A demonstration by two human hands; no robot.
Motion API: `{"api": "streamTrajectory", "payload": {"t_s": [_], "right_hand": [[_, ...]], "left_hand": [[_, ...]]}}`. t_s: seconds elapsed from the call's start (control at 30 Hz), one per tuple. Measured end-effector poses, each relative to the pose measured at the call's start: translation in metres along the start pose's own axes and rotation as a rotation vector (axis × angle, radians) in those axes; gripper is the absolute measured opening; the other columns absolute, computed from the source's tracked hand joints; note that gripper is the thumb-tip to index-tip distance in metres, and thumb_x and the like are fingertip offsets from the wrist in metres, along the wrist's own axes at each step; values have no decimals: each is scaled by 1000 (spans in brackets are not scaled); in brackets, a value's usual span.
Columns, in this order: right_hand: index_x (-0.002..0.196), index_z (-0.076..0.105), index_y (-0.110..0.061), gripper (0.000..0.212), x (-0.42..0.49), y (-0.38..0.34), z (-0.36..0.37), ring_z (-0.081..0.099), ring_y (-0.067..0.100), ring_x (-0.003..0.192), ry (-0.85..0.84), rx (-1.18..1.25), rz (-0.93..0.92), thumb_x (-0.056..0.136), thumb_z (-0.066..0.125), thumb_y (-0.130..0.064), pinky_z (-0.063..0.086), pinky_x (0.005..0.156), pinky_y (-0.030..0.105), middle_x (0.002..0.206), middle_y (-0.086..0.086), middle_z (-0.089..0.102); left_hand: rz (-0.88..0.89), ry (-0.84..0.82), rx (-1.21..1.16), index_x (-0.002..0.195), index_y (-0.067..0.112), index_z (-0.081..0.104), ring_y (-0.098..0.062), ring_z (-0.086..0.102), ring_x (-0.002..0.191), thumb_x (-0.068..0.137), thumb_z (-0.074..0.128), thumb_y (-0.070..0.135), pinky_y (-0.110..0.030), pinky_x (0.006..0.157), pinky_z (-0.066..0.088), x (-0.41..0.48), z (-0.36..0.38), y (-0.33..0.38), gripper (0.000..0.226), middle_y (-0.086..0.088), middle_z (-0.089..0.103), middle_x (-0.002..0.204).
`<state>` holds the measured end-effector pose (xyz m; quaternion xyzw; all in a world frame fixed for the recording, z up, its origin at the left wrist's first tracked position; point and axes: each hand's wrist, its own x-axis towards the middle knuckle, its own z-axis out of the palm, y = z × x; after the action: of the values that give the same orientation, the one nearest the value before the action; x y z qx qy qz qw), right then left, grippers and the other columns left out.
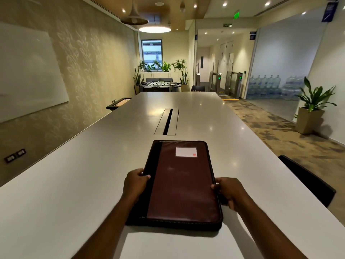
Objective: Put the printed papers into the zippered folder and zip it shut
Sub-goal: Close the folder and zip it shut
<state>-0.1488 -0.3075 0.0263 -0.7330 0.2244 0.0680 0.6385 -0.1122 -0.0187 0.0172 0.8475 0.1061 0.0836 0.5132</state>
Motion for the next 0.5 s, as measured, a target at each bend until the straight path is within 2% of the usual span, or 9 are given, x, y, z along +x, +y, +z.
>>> {"api": "streamTrajectory", "payload": {"t_s": [0.07,0.17,0.27,0.33,0.4,0.43,0.5], "right_hand": [[94,75,-2,24,20,-14,14,56,30,75,1,2,7,85,55,7,46,67,39,86,21,65],[103,66,12,24,49,-25,36,53,31,77,-8,-15,55,82,55,6,43,69,40,83,22,59],[96,69,10,18,70,-26,54,56,28,71,-10,-64,43,81,60,4,46,65,39,78,21,62],[93,72,4,15,82,-21,62,60,27,68,7,-103,11,81,64,1,51,66,36,78,16,65],[102,72,-3,20,88,-16,67,65,23,72,0,-153,-2,83,65,-6,56,67,32,84,9,69],[105,73,-6,22,91,-14,68,67,23,77,-6,-257,-45,85,65,-10,57,70,33,89,8,71],[106,75,-11,22,92,-12,69,70,29,91,12,-482,-138,86,66,-16,57,84,40,100,12,74]], "left_hand": [[11,6,13,108,18,70,-4,61,66,81,68,11,-20,55,43,21,-7,0,28,6,70,86],[3,17,41,125,15,61,-13,61,77,82,67,9,-18,60,41,47,-15,-5,44,-8,71,109],[14,30,87,123,14,63,-23,65,91,82,66,9,-25,73,43,62,-18,-14,41,-10,70,111],[32,13,136,107,17,69,-25,67,91,81,64,8,-26,69,44,68,-16,-22,28,-7,72,98],[45,-17,187,92,20,69,-25,68,84,80,60,8,-27,63,44,70,-11,-33,19,-3,71,85],[47,-26,196,94,19,69,-25,67,85,81,59,8,-27,64,46,70,-8,-38,20,-4,72,88],[42,-27,203,113,14,67,-25,65,97,85,57,9,-29,76,49,70,-3,-46,30,-7,71,107]]}}
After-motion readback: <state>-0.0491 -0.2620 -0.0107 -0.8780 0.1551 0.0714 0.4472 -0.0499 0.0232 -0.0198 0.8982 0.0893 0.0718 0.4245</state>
